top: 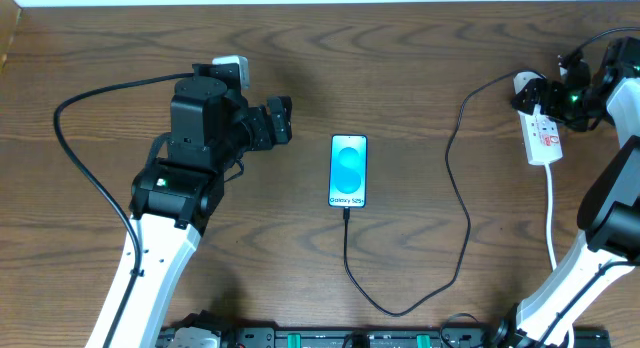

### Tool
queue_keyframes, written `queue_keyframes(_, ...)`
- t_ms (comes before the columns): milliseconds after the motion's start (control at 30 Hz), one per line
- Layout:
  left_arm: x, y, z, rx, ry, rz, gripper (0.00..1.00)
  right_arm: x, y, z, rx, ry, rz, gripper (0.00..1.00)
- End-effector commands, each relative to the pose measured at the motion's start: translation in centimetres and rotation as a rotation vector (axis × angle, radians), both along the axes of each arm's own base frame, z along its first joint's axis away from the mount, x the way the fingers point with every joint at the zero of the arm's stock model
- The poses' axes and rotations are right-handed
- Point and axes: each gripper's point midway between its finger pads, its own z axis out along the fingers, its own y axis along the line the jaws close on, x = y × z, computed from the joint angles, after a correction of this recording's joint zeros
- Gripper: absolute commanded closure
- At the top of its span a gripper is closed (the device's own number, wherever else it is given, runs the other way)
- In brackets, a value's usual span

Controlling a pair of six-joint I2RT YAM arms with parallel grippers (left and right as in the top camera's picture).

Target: Plug charger to phone and switch on socket

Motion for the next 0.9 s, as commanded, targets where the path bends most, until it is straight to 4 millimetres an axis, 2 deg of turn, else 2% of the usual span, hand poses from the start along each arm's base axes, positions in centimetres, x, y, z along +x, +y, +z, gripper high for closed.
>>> queue_keyframes(0, 0.2, 0.3, 0.5, 0.018, -0.019, 0.005, 0.06, -0.7, -2.0, 2.6, -0.084, -0.007, -0.079, 0.01)
queue_keyframes(133, 0.2, 0.3, 0.5, 0.018, -0.019, 0.005, 0.06, -1.1, -2.7, 6.2, -0.141, -0.061, -0.099, 0.01)
queue_keyframes(267, 0.2, 0.3, 0.5, 0.018, -0.019, 0.005, 0.06, -1.8, -2.3, 9.9, -0.156, -0.112, -0.106, 0.01)
queue_keyframes(433, 0.2, 0.3, 0.5, 0.018, -0.019, 0.005, 0.06, -2.4, -1.5, 13.1, -0.158, -0.171, -0.109, 0.01)
queue_keyframes(533, 0.2, 0.3, 0.5, 0.018, -0.019, 0.005, 0.06, -2.4, -1.4, 13.6, -0.159, -0.183, -0.108, 0.01)
queue_keyframes(867, 0.2, 0.3, 0.5, 0.018, -0.019, 0.005, 0.06, -2.2, -1.6, 13.5, -0.162, -0.189, -0.108, 0.01)
